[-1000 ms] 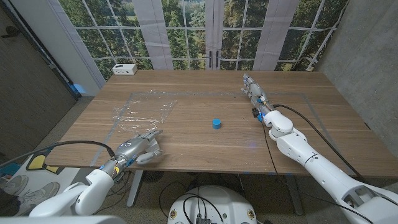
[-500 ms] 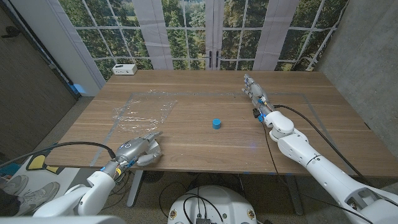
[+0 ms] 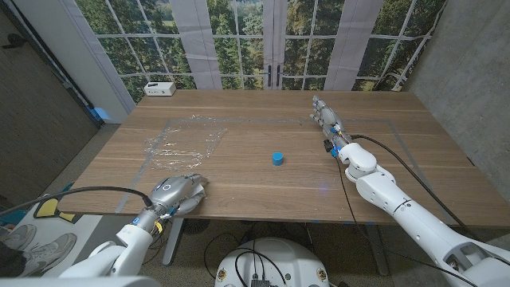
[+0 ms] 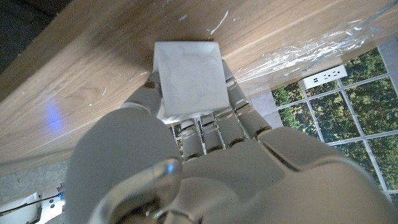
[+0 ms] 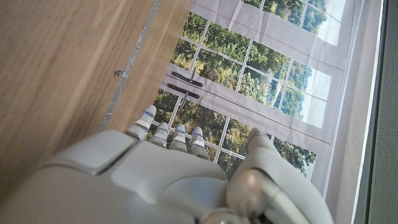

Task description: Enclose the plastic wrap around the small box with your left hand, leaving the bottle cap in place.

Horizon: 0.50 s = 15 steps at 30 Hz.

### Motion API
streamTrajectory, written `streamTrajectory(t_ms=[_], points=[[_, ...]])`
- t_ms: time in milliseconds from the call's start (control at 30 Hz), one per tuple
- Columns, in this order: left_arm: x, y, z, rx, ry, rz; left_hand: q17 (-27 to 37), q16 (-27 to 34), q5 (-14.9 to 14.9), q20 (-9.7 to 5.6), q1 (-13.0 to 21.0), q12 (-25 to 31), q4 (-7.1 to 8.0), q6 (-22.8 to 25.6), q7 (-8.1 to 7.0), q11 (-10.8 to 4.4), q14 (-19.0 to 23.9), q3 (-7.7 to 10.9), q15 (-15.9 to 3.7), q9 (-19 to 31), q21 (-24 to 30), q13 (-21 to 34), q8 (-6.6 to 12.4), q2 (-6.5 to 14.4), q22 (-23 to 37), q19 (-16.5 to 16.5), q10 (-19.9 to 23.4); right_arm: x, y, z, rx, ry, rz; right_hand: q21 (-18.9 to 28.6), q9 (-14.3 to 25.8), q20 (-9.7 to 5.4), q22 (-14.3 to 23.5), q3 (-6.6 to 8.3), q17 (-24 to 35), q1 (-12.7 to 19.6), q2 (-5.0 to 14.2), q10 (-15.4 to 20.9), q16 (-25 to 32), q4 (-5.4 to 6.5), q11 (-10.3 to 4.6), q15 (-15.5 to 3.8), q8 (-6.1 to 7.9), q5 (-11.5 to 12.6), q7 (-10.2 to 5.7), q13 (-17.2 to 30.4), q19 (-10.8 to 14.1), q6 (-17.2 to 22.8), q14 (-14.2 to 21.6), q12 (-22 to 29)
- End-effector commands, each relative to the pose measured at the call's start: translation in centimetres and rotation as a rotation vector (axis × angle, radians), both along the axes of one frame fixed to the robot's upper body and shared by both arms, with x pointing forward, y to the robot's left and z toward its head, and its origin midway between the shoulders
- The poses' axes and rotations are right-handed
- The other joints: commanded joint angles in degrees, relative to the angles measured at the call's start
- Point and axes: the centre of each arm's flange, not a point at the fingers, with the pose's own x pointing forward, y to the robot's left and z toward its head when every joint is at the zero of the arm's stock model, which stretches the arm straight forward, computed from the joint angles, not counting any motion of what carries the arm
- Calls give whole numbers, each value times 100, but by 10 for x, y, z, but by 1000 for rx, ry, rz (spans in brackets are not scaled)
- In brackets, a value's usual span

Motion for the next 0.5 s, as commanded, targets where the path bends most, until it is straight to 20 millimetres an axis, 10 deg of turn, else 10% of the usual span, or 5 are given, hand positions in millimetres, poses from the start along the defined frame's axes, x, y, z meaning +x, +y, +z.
streamTrajectory(t_ms=[33, 500], points=[[-2, 3, 4, 25, -173, 47, 59, 119, 20, -215, 725, 191, 498, 370, 18, -745, 877, 574, -1084, 47, 341, 121, 42, 526, 30, 160, 1250, 0, 1, 1, 0, 3, -10, -9, 15, 33, 18, 21, 20, -43, -13, 29, 2, -15, -4, 39, -2, -8, -36, 26, 50, 36, 26, -15], [-4, 3, 21, -32, -294, 27, 73, 186, 41, -284, 817, 390, 602, 662, 108, -837, 1303, 532, -1076, 216, 684, 436, 141, 500, -11, 184, 1594, 1, 4, 7, -6, -7, -12, -32, 15, 31, 19, 26, 20, -51, -10, 33, 2, -16, 7, 34, -3, -9, -39, 26, 59, 36, 29, -15]])
